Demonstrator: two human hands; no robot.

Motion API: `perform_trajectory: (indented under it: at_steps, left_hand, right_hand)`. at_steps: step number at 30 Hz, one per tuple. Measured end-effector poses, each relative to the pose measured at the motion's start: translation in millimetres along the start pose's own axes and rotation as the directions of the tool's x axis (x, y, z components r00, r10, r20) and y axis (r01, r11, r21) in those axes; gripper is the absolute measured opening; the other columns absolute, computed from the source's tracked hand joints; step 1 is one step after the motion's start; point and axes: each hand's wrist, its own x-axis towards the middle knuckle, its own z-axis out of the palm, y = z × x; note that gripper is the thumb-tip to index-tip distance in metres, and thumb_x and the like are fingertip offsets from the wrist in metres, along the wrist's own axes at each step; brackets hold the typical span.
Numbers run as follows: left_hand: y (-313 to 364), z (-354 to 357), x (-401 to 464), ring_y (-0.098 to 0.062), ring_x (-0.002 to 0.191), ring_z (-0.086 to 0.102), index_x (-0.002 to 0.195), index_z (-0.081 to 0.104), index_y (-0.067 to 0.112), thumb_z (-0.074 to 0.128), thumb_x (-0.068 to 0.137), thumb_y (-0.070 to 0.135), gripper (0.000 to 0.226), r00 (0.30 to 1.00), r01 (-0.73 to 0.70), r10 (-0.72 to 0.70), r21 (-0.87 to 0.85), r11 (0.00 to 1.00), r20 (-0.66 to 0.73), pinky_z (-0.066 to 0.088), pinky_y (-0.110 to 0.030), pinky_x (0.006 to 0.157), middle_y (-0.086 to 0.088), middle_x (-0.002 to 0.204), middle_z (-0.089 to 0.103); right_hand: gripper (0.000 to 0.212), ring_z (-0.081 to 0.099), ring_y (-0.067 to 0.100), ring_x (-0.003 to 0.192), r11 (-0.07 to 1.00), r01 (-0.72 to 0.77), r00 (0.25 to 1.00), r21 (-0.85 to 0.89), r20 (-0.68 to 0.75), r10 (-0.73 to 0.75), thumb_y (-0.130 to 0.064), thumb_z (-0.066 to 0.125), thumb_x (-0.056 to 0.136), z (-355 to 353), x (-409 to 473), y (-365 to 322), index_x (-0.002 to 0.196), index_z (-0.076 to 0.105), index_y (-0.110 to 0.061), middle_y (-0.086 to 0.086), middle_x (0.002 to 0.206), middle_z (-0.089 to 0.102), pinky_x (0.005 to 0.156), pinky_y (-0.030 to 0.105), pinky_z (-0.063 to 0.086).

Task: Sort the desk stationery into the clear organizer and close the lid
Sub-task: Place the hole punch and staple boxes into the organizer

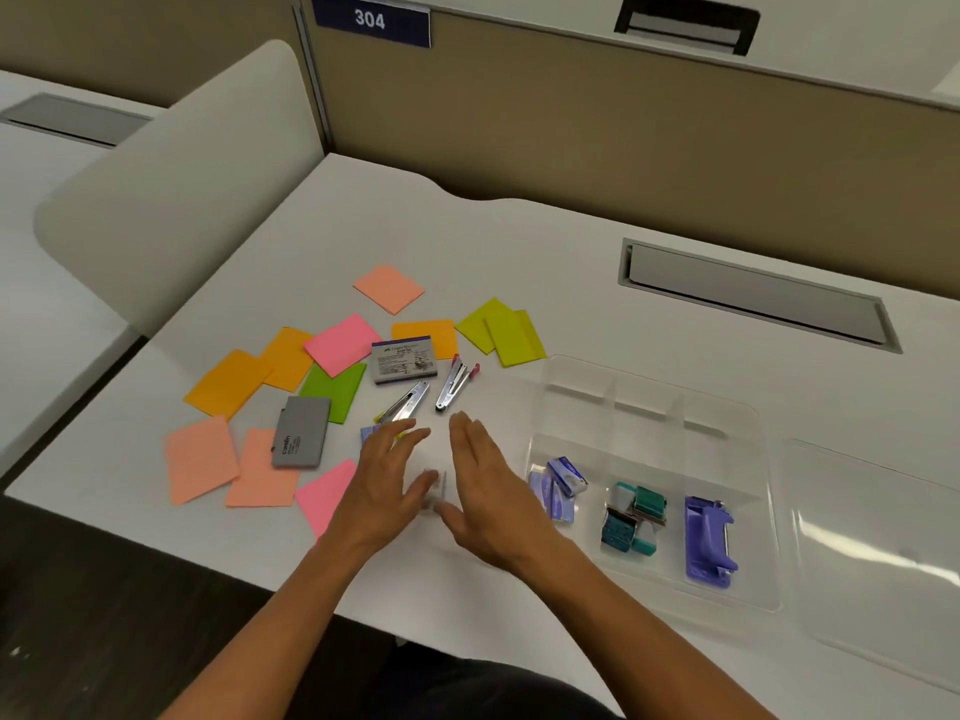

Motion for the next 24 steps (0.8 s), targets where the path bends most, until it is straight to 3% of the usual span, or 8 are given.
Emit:
perform_trajectory:
  at_steps: [5, 10, 15, 20, 24]
  left_hand:
    - [-18, -12, 2, -0.02, 0.141, 0.025, 0.141, 0.04, 0.021, 0.071, 0.083, 0.023, 0.066, 0.999, 0.04, -0.041, 0.025, 0.999, 0.029, 0.034, -0.035, 0.112, -0.002, 0.153, 0.028]
    - [-32, -17, 12, -0.021, 0.149, 0.003, 0.15, 0.023, 0.018, 0.063, 0.09, 0.019, 0.072, 0.987, 0.098, -0.112, 0.119, 0.988, 0.119, 0.015, -0.034, 0.119, 0.0, 0.161, 0.009]
    - [-38, -18, 14, -0.023, 0.143, 0.026, 0.146, 0.033, 0.011, 0.063, 0.088, 0.006, 0.067, 0.989, 0.05, -0.067, 0.134, 0.99, 0.128, 0.024, -0.026, 0.113, -0.005, 0.16, 0.016]
    - [-41, -19, 11, -0.025, 0.132, 0.037, 0.135, 0.049, 0.014, 0.069, 0.084, 0.01, 0.055, 0.991, 0.095, -0.106, 0.124, 0.988, 0.086, 0.035, -0.027, 0.105, -0.005, 0.154, 0.024]
    - [-37, -19, 5, -0.025, 0.13, 0.041, 0.131, 0.053, 0.011, 0.067, 0.085, 0.008, 0.048, 0.99, 0.125, -0.13, 0.085, 0.988, 0.053, 0.041, -0.032, 0.105, -0.006, 0.152, 0.027]
  right_hand:
    - [0.096, -0.013, 0.026, 0.149, 0.993, 0.029, 0.981, -0.11, 0.195, -0.007, -0.038, 0.063, 0.091, 26, 10, -15, 0.154, -0.007, -0.017, 0.004, 0.163, -0.014, 0.114, 0.048, 0.028]
    - [0.086, -0.005, 0.032, 0.15, 0.976, 0.082, 0.966, -0.2, 0.259, -0.028, -0.032, 0.057, 0.095, 33, 17, -17, 0.155, -0.003, -0.013, 0.007, 0.164, -0.003, 0.115, 0.047, 0.027]
    - [0.069, 0.027, 0.037, 0.137, 0.962, 0.118, 0.973, -0.246, 0.224, -0.062, -0.005, 0.058, 0.092, 36, 17, -16, 0.15, 0.02, -0.006, 0.014, 0.152, 0.028, 0.099, 0.045, 0.048]
    - [0.031, 0.043, 0.029, 0.115, 0.954, 0.075, 0.989, -0.292, 0.147, -0.033, -0.008, 0.054, 0.096, 40, 17, -16, 0.127, 0.048, -0.005, 0.012, 0.132, 0.046, 0.081, 0.038, 0.054]
    - [0.023, 0.046, 0.029, 0.11, 0.964, 0.077, 0.99, -0.256, 0.133, -0.044, -0.011, 0.054, 0.096, 38, 15, -14, 0.119, 0.053, -0.007, 0.012, 0.127, 0.05, 0.078, 0.04, 0.054]
